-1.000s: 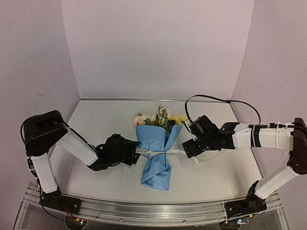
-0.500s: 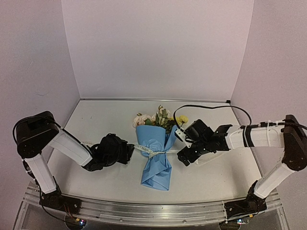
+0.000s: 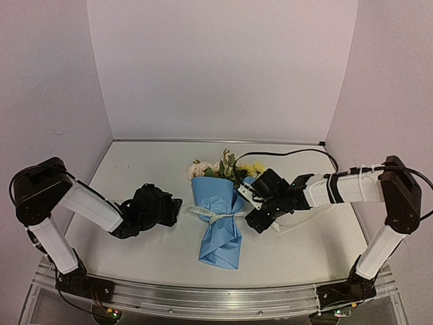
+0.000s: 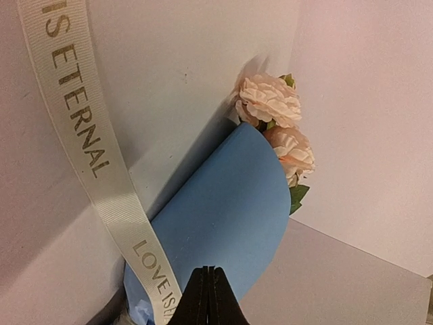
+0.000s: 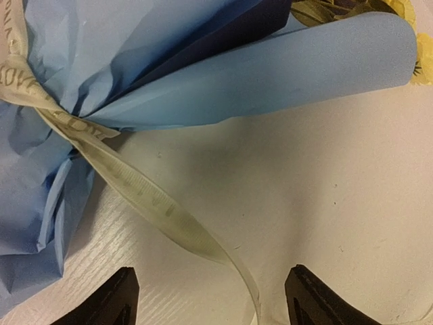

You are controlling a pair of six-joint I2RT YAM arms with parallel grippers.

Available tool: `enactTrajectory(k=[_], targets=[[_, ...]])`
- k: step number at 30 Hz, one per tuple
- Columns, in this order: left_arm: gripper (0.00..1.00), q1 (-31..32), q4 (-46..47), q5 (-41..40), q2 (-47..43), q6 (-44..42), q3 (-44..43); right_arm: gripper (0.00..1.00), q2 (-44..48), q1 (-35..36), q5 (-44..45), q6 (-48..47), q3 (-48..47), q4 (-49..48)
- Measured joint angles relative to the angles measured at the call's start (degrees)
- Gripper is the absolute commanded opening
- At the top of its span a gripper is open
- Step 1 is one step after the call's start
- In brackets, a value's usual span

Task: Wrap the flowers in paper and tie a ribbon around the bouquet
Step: Tie the ribbon around the folded bouquet.

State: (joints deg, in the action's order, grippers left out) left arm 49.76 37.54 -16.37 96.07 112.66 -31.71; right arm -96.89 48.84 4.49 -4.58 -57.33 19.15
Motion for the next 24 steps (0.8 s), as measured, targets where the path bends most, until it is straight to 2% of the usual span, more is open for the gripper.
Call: enactTrajectory(k=[1,3,8,13,17,24], targets=[[0.32,-0.07,-0.03,0.33,0.0,-0.08,0.03,0.73,-0.06,0.0,0.47,0.04,-0.01,-0.01],[0.46,-0.16,-0.64,1.42,-0.05,0.35,0.03,0.7,-0.08,0.0,1.14,0.15,-0.01,0.04],[0.65,1.01,-3.75,3.86,-0.7,1.54,-0.02,0.55,-0.08,0.0,2.08,0.37,-0.01,0.14],[0.7,2.87,-5.69,5.62,-0.7,1.65,-0.89,0.52,-0.1,0.0,2.1,0.99,-0.04,0.28],[0.71,3.12,-3.86,6.31,1.67,1.65,-2.33,0.47,-0.34,0.0,2.05,1.57,-0.46,0.96],[0.62,3.12,1.7,5.34,7.26,1.65,-2.75,0.35,-0.5,0.0,1.8,2.18,-1.17,1.97]])
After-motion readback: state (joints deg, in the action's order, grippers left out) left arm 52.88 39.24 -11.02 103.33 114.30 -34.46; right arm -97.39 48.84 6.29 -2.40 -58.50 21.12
